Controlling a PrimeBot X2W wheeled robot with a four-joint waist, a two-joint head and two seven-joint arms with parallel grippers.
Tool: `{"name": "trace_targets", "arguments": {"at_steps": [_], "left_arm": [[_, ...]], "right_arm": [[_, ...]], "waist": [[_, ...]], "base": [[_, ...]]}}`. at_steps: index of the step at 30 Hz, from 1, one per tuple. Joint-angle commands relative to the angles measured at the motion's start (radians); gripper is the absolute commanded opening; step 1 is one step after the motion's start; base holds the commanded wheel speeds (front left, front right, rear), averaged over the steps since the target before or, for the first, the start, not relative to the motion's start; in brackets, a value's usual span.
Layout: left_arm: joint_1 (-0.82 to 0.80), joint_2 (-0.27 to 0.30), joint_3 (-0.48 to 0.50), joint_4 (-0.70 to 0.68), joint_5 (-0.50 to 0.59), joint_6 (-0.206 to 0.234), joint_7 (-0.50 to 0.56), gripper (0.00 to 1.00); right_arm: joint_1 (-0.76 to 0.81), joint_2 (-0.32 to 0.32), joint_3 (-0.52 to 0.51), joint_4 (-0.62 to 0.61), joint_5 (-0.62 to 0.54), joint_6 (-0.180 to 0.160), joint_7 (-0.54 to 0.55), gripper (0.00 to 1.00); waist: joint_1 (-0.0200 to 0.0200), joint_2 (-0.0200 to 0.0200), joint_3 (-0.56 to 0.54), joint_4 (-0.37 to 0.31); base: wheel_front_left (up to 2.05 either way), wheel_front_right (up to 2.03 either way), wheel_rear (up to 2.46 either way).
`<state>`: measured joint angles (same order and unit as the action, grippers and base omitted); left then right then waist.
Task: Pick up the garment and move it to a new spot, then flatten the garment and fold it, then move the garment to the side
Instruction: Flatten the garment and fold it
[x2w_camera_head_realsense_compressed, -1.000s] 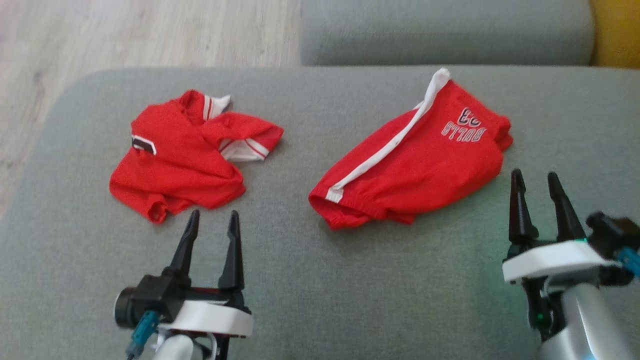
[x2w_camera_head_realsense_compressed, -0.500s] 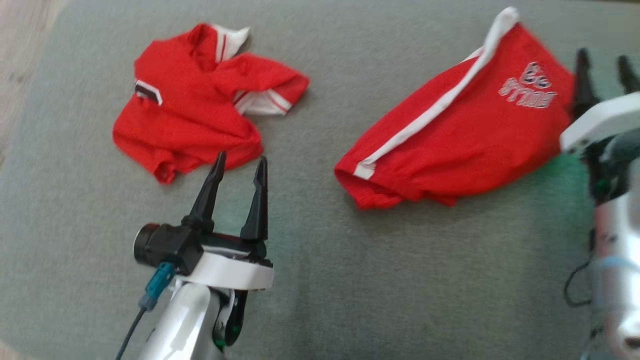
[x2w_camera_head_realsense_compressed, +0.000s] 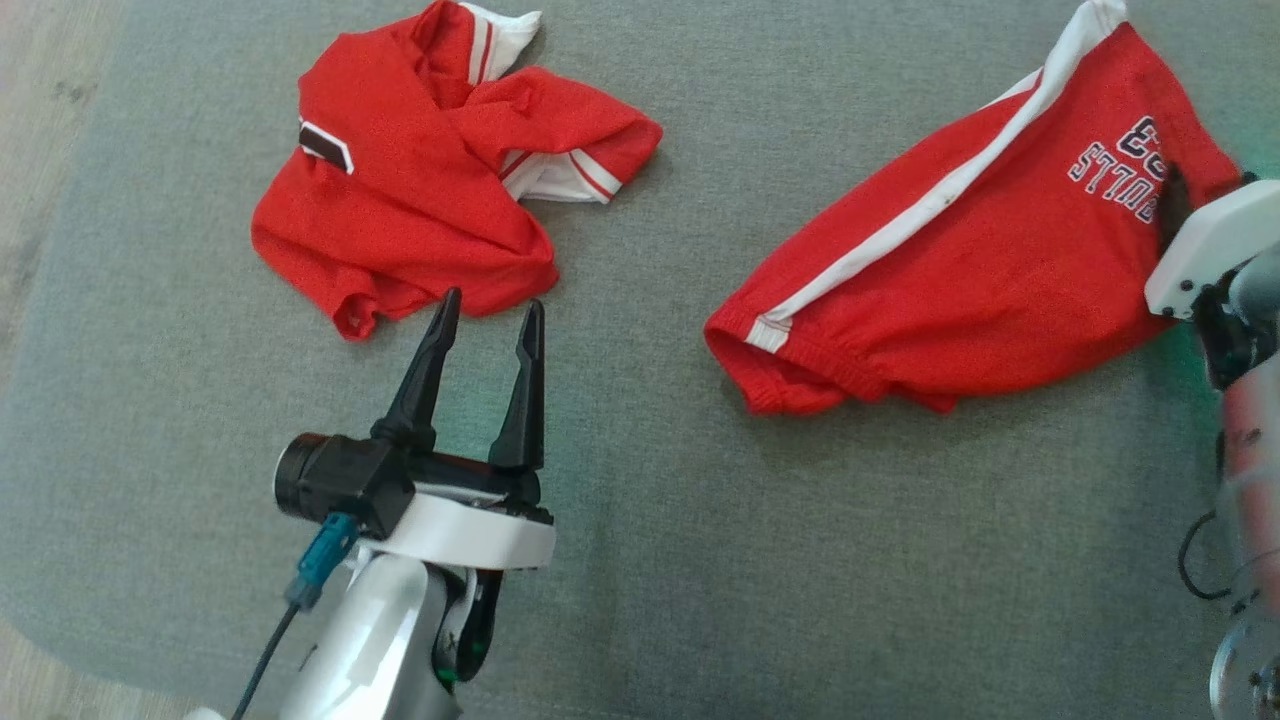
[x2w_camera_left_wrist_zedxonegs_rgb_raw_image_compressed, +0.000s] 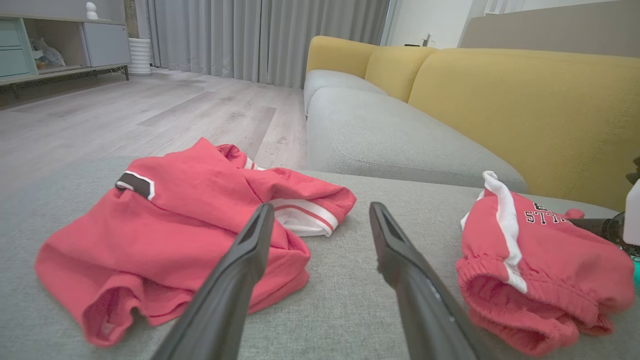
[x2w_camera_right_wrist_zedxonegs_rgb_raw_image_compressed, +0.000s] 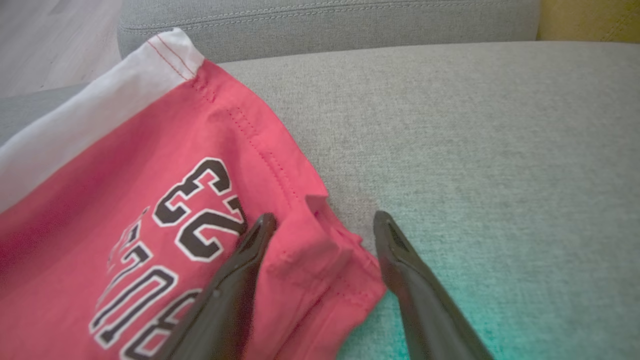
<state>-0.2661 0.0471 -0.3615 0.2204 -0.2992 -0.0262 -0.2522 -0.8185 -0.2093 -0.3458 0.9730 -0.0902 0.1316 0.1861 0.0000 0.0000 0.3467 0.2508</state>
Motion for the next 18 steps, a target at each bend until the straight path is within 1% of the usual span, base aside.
{"name": "trace_targets", "arguments": {"at_steps": [1,2,3,4,5,13,18], "left_arm": [[-0.027,0.003,0.021,-0.029,-0.008,0.007,-0.01,1.0],[-0.027,0.003,0.021,-0.029,-0.008,0.008,-0.01,1.0],[-0.027,0.003,0.02,-0.029,-0.008,0.009,-0.01,1.0],[-0.027,0.003,0.02,-0.029,-0.008,0.009,-0.01,1.0],[-0.027,0.003,0.02,-0.028,-0.008,0.009,-0.01,1.0],[-0.007,0.003,0.027,-0.018,-0.003,0.007,-0.01,1.0],[0.012,0.003,0.039,-0.017,-0.001,0.001,-0.01,1.0]], "right_arm": [[-0.015,0.001,0.029,0.004,-0.006,-0.001,0.004,1.0],[-0.018,0.004,0.037,0.017,-0.004,-0.001,0.001,1.0],[-0.021,0.008,0.046,0.03,0.0,-0.001,-0.003,0.91],[-0.022,0.01,0.054,0.041,0.004,-0.001,-0.008,0.28],[-0.024,0.012,0.065,0.049,0.009,-0.001,-0.017,0.0],[0.0,-0.027,0.085,0.057,0.063,-0.001,-0.157,0.0],[0.05,-0.034,0.057,0.05,0.116,-0.001,-0.188,0.0]], "waist": [[0.0,0.0,-0.003,-0.005],[0.0,0.0,-0.004,-0.008],[0.0,0.0,-0.006,-0.011],[0.0,0.0,-0.008,-0.013],[0.0,0.0,-0.01,-0.016],[0.0,0.0,-0.052,-0.042],[0.0,0.0,-0.087,-0.061]], "base": [[0.0,0.0,0.0],[0.0,0.0,0.0],[0.0,0.0,0.0],[0.0,0.0,0.0],[0.0,0.0,0.0],[0.0,0.0,0.0],[0.0,0.0,0.0]]}}
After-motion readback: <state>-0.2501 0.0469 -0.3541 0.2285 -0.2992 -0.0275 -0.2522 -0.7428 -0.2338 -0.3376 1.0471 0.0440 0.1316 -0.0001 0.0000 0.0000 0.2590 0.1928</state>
